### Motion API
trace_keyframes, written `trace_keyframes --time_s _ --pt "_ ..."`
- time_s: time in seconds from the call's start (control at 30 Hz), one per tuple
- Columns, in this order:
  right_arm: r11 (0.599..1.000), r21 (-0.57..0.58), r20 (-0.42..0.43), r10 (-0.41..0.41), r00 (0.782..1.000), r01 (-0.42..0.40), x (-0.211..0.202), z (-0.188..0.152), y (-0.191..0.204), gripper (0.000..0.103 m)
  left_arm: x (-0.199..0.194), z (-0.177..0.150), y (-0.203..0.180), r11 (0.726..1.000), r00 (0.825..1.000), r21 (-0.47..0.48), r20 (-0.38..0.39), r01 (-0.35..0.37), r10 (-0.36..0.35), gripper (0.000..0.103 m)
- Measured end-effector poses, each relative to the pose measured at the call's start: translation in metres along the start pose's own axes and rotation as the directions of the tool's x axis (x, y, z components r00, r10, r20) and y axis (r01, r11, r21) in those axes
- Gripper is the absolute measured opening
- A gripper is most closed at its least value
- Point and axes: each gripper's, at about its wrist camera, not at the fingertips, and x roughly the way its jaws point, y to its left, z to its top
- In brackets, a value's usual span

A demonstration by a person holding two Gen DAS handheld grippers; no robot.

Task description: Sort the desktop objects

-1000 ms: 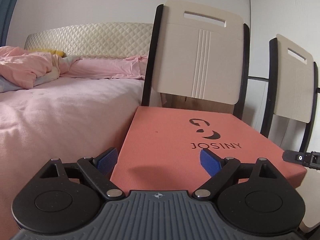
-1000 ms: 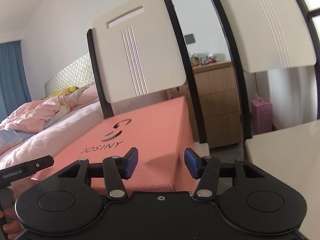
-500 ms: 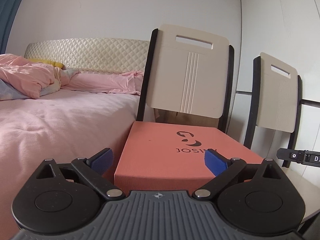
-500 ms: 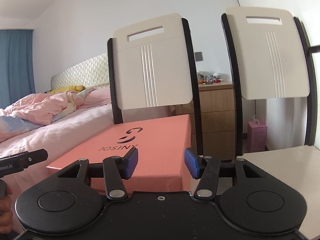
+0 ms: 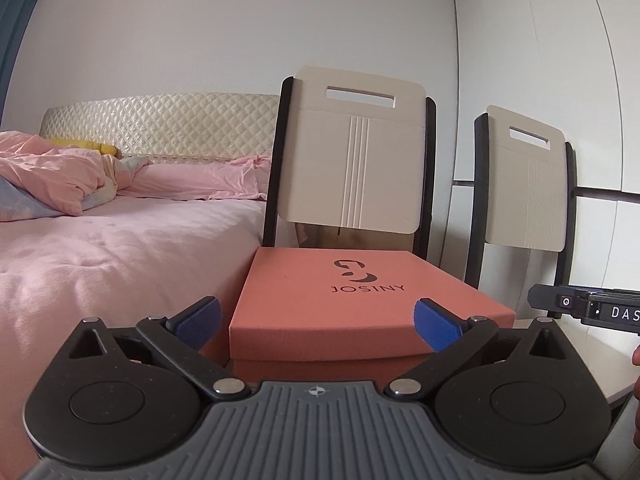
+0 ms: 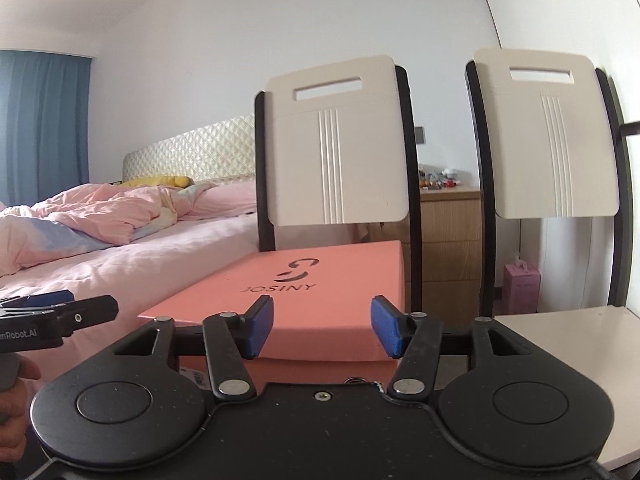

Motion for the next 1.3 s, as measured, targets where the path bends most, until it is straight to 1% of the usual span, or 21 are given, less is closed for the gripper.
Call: trace_keyframes --time_s 0.17,0.27,0.33,0.4,0.53,0.63,0.73,0.9,1.3 --pt "1.0 0.003 0.008 0.015 1.0 -0.016 -0.013 -0.01 0.011 0.065 -0.013 -0.013 0.001 1.0 1.0 0.001 0.004 0.014 -0.014 0.103" --pt "1.0 0.016 0.008 0.019 1.0 -0.019 -0.018 -0.017 0.016 0.066 -0.017 -0.02 -0.001 1.0 1.0 0.024 0.009 0.015 -0.015 0.103" --pt "1.0 0.016 0.016 0.006 1.0 -0.007 -0.022 -0.022 0.02 0.072 -0.018 -0.024 -0.002 0.999 1.0 0.04 0.015 0.018 -0.019 0.103" --pt "1.0 0.02 0.025 -0.007 1.0 0.006 -0.025 -0.025 0.022 0.073 -0.018 -0.026 -0.003 0.999 1.0 0.052 0.017 0.015 -0.016 0.103" --pt "1.0 0.014 0.043 -0.027 0.999 0.027 -0.028 -0.028 0.025 0.076 -0.017 -0.027 0.002 1.0 1.0 0.025 0.014 0.001 -0.001 0.103" --pt "0.999 -0.01 0.052 -0.036 0.998 0.037 -0.029 -0.029 0.028 0.08 -0.015 -0.027 0.006 1.0 1.0 0.01 0.011 -0.015 0.014 0.103" --pt "0.999 -0.016 0.055 -0.041 0.998 0.042 -0.03 -0.03 0.029 0.085 -0.015 -0.027 0.005 1.0 1.0 0.014 0.012 -0.018 0.018 0.103" --pt "0.999 0.003 0.055 -0.055 0.997 0.054 -0.033 -0.03 0.027 0.102 -0.016 -0.028 0.002 0.999 1.0 0.032 0.013 -0.025 0.024 0.103" --pt "0.998 -0.007 0.032 -0.066 0.997 0.066 -0.031 -0.031 0.029 0.102 -0.016 -0.031 -0.003 0.997 0.999 0.068 0.015 -0.033 0.032 0.103"
